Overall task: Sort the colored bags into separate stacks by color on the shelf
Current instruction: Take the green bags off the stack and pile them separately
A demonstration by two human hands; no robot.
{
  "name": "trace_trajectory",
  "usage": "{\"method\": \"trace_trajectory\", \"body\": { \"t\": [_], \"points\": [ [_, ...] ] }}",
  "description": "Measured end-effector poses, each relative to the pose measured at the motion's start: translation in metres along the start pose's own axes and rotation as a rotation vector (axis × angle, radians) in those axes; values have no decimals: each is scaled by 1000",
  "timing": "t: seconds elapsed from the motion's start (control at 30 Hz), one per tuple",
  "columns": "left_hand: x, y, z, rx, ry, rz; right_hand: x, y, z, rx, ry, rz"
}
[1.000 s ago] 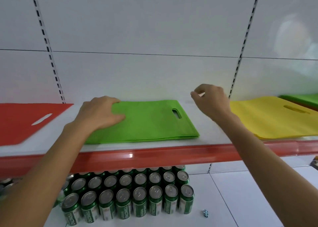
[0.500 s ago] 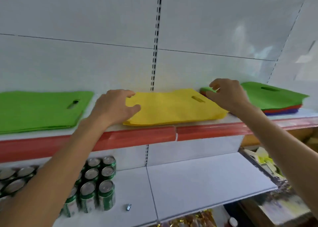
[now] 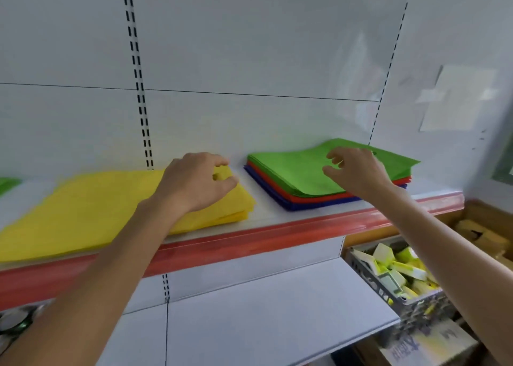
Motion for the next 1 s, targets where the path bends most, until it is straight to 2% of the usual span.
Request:
{"method": "trace_trajectory", "body": {
  "t": [0.23, 0.47, 0.6, 0.77, 1.0],
  "points": [
    [55, 86, -56, -36, -15, -44, -11, 98, -56, -9, 21, -24],
    [127, 102, -111, -336, -214, -246, -16, 176, -140, -87, -44, 12],
    [160, 100, -108, -373, -392, -240, 7, 190, -163, -113, -171, 50],
    [157, 108, -109, -350, -373, -344, 32, 194, -171, -119, -235, 42],
    [148, 122, -110, -297, -237, -356, 26, 187, -170, -180, -130, 69]
  ]
}}
Point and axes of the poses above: each hand's wrist, its own z-axis away from the middle knuckle, its own x-axis out of the palm, y = z × x, the point moved 8 cm from there along -z, towards the middle knuckle, and after that the axes turned 1 degree about -x, right-handed, at the moved point
